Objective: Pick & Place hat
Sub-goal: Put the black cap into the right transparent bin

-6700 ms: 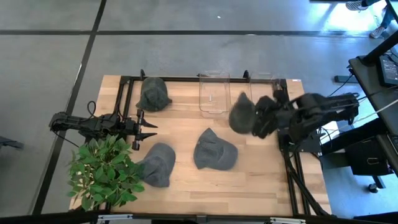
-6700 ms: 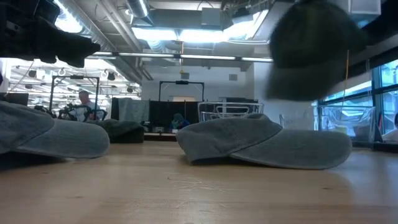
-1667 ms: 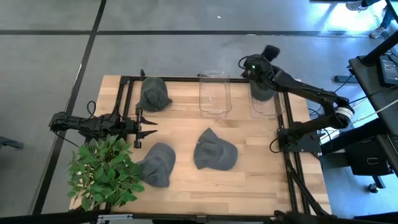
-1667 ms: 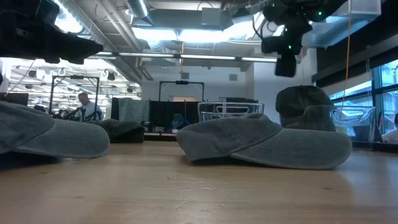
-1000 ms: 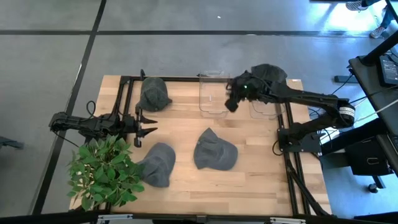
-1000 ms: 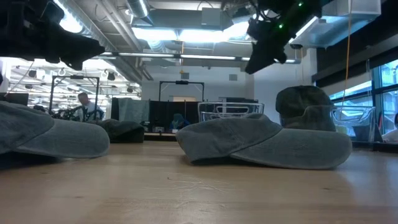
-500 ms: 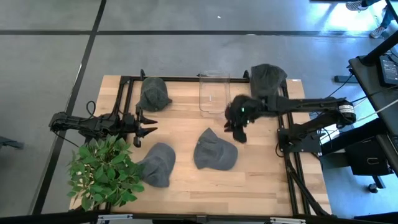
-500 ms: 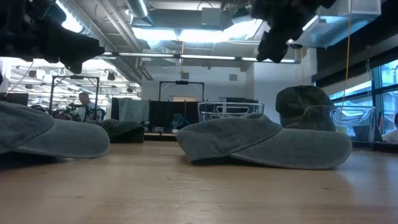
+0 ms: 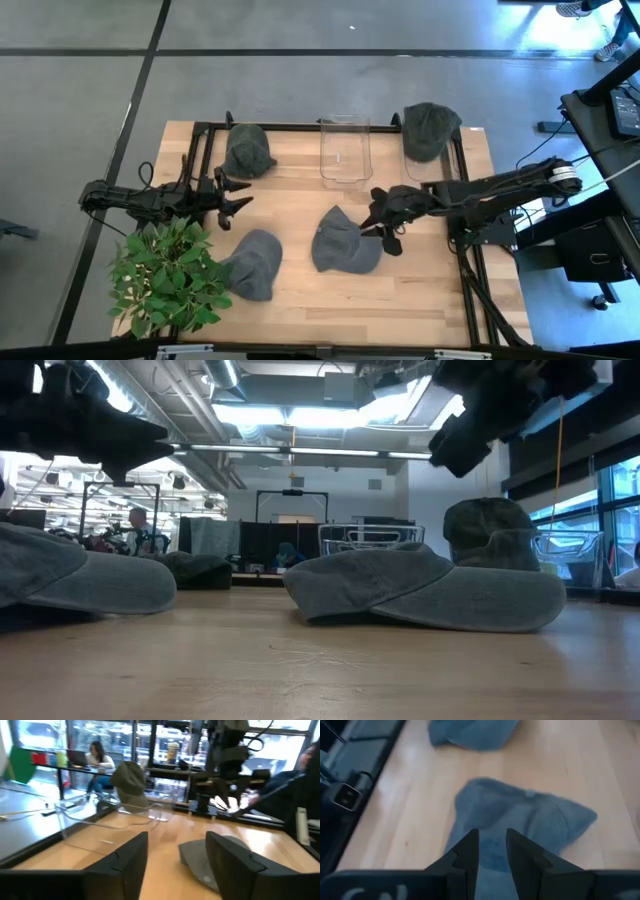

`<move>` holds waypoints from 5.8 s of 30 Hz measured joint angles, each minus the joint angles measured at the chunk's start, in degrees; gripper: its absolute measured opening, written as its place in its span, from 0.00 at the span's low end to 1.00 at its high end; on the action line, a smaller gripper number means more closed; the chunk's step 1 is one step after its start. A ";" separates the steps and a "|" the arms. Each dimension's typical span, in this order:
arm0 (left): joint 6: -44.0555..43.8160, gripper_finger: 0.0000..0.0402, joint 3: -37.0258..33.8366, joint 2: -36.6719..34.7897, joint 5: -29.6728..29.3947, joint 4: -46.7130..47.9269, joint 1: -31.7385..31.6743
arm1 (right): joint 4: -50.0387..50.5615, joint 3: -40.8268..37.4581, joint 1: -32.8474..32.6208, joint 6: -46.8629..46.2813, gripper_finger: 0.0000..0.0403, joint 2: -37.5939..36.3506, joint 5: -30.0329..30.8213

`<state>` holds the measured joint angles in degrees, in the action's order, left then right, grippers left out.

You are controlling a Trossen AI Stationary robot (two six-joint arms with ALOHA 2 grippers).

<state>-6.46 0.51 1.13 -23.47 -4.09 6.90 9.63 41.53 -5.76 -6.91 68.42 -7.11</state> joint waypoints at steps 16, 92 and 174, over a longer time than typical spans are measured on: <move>6.23 0.61 0.17 6.48 -17.48 -1.46 -2.36 | -2.93 -2.55 0.00 7.38 0.25 -9.70 7.73; 4.65 0.12 28.98 76.62 20.19 -0.46 -31.77 | -4.64 -2.53 2.34 -2.26 0.25 -9.55 22.12; 100.02 0.13 69.20 76.72 41.41 29.61 -1.79 | -10.00 27.68 5.06 23.71 0.67 24.28 -16.90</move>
<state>93.56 69.71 77.84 17.94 25.52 5.10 -0.36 69.21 -0.70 16.80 92.71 -24.01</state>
